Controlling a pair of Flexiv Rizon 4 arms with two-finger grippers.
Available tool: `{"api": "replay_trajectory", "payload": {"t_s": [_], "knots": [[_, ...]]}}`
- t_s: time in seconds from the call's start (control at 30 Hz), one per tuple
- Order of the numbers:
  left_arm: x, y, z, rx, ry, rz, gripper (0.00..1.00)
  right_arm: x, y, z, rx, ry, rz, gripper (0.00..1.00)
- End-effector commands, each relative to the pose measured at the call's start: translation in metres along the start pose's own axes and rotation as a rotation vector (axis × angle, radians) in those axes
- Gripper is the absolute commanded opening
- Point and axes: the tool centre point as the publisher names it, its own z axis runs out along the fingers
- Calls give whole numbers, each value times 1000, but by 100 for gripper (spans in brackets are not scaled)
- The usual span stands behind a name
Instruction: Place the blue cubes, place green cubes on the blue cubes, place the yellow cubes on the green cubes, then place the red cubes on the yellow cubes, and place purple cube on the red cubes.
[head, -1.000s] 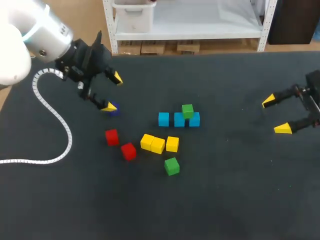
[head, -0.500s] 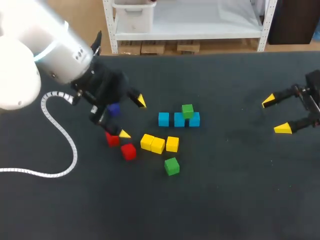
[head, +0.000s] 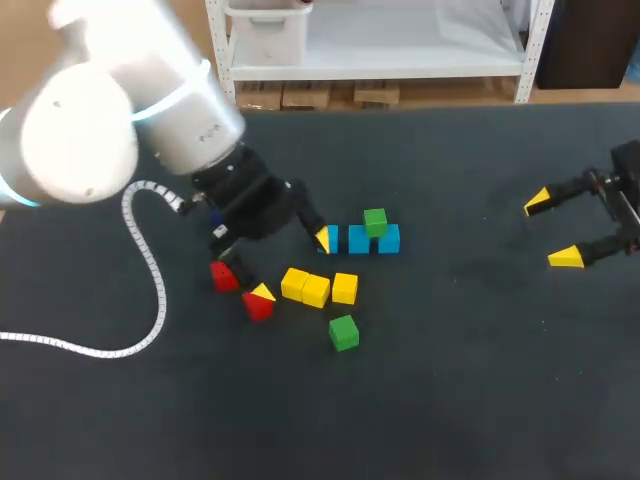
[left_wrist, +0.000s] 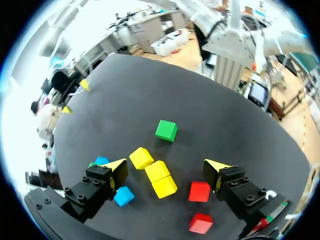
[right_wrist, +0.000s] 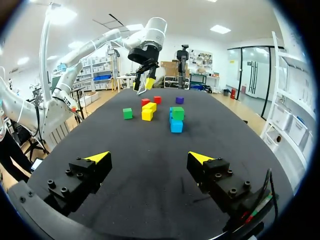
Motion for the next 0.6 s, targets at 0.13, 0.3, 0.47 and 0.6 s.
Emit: {"api": "replay_trajectory", "payload": {"t_s": [0.13,0.3,0.47,0.6], "knots": [[3,20,24,264,15,127,100,0,0,0,0,0,-1,100],[0,17,36,313,12,159,100,0,0,0,0,0,-1,100],[-7,14,49,359,31,140,100,0,0,0,0,0,-1,100],[-16,12,60,375,27,135,100,0,0,0,0,0,-1,100]]}}
